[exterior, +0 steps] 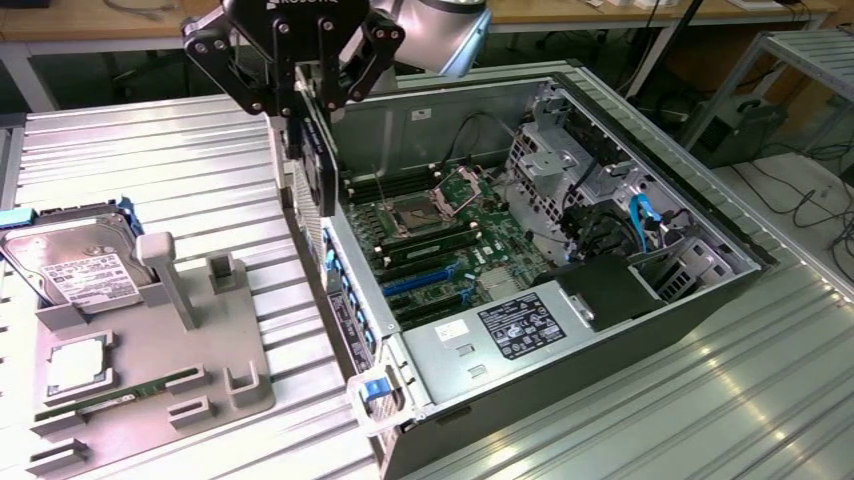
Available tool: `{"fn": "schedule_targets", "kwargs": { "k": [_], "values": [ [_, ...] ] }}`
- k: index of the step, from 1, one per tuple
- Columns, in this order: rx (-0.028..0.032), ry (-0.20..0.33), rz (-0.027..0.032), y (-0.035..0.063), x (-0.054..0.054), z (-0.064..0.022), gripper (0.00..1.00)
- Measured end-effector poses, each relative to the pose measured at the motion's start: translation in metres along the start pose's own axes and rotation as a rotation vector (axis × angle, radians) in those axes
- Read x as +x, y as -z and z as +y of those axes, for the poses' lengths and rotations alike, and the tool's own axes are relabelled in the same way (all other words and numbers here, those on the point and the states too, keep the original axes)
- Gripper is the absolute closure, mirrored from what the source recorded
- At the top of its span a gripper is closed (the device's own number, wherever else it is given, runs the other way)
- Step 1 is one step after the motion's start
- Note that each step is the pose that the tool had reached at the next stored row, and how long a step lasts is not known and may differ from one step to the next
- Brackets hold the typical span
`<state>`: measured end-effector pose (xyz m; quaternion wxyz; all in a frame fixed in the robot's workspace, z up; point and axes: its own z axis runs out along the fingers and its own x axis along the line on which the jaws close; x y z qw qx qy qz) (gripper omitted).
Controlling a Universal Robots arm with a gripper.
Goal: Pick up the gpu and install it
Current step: 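Pick up the gpu and move the gpu toward the slot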
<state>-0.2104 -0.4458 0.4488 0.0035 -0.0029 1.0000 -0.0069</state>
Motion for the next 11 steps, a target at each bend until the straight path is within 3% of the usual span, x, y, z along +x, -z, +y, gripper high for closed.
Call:
{"fn": "schedule_targets", "kwargs": {
  "k": [11],
  "values": [
    [0.0000, 0.000, 0.0000, -0.0001, -0.013, -0.0001, 0.72]
  ]
}}
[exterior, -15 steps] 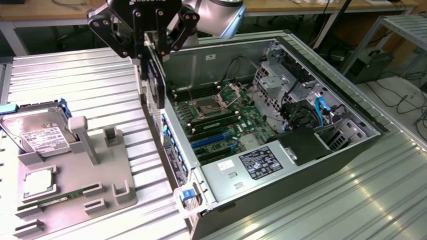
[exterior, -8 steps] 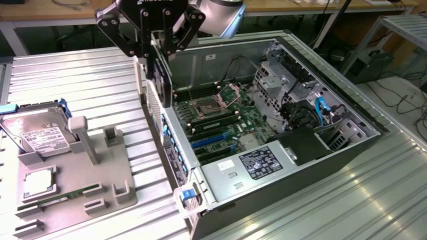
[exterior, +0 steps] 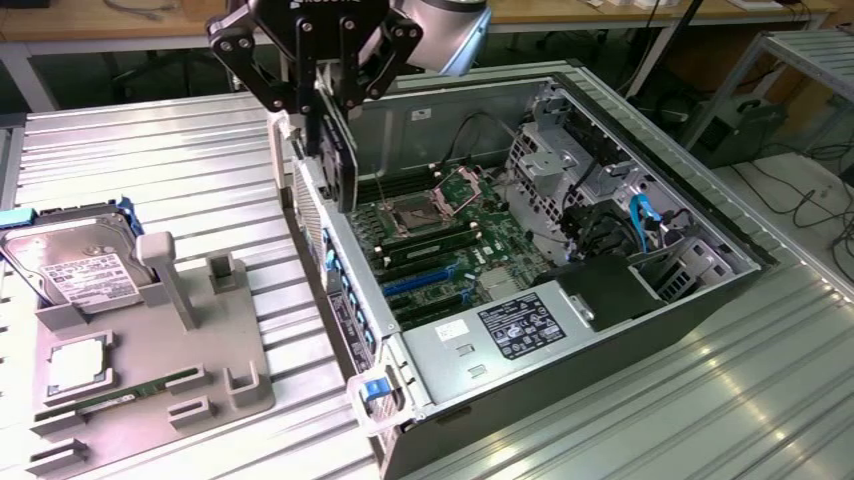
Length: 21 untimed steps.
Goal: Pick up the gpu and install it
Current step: 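Pick up the gpu and move the gpu toward the slot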
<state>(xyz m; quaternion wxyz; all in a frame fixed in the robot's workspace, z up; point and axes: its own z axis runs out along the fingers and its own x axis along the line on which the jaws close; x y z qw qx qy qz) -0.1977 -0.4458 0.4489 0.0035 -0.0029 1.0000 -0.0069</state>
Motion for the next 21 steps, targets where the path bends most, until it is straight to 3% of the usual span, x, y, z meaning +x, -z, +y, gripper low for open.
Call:
{"fn": "schedule_targets", "kwargs": {
  "k": [21],
  "values": [
    [0.0000, 0.000, 0.0001, -0.0002, -0.026, -0.0002, 0.72]
  ]
}}
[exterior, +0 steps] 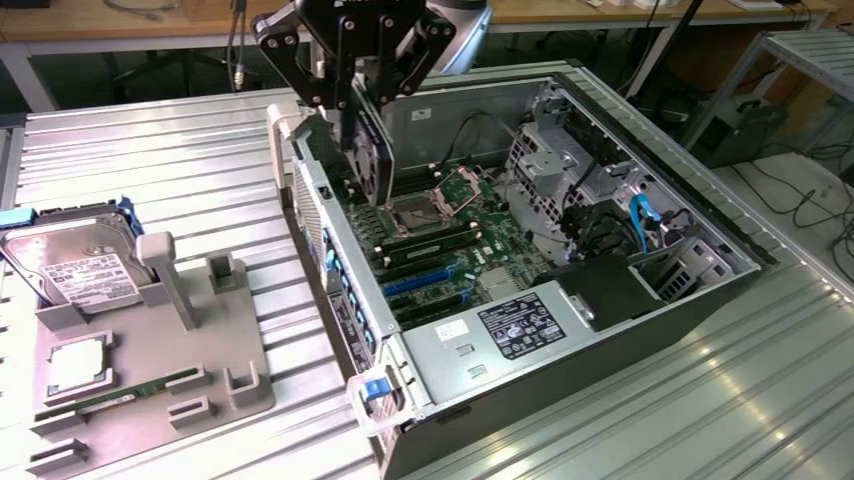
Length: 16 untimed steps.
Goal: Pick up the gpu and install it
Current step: 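Pick up the gpu and move the gpu toward the slot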
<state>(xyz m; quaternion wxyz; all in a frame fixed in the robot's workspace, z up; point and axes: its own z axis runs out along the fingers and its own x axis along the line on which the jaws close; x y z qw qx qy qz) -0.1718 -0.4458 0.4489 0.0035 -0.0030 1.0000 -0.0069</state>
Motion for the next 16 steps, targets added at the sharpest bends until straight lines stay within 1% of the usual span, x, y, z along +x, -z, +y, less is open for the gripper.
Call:
{"fn": "schedule_targets", "kwargs": {
  "k": [9, 11, 16],
  "values": [
    [0.0000, 0.000, 0.0000, -0.0001, -0.011, -0.0001, 0.72],
    [0.0000, 0.000, 0.0000, -0.0001, -0.015, -0.0001, 0.72],
    [0.0000, 0.000, -0.0001, -0.0002, -0.021, -0.0001, 0.72]
  ]
}}
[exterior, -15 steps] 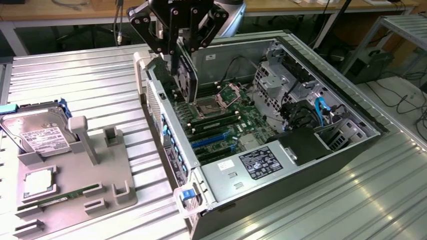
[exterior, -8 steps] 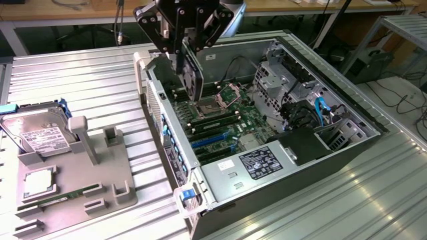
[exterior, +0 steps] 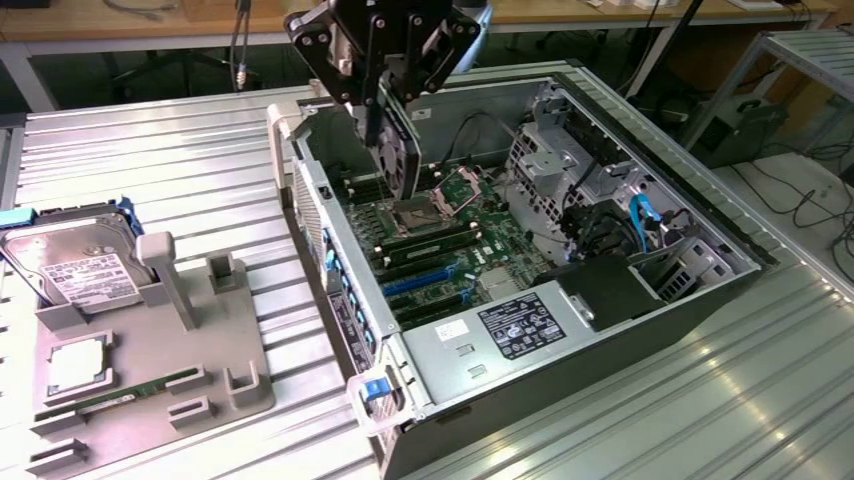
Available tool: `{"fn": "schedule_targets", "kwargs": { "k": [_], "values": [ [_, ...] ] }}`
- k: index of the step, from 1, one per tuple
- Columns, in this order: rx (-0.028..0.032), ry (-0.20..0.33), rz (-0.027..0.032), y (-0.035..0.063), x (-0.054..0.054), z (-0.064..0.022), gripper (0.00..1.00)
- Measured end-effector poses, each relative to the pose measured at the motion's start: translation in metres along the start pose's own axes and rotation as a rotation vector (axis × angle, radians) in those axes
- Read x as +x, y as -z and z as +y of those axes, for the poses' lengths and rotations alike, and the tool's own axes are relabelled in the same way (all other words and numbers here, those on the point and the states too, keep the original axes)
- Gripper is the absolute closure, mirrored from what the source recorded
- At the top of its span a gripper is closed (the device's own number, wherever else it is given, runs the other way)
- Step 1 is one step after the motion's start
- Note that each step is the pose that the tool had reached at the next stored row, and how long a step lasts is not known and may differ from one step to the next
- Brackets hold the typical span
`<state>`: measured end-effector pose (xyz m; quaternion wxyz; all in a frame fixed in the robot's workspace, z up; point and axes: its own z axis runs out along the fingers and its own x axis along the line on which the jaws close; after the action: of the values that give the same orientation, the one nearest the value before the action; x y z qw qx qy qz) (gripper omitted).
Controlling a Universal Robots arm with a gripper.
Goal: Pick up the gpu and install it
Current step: 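Pick up the gpu and move the gpu toward the slot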
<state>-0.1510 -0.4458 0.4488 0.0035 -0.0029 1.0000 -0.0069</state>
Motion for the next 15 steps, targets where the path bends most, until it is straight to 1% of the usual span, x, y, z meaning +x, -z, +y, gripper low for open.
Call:
{"fn": "schedule_targets", "kwargs": {
  "k": [15],
  "values": [
    [0.0000, 0.000, 0.0000, -0.0001, -0.019, -0.0001, 0.72]
  ]
}}
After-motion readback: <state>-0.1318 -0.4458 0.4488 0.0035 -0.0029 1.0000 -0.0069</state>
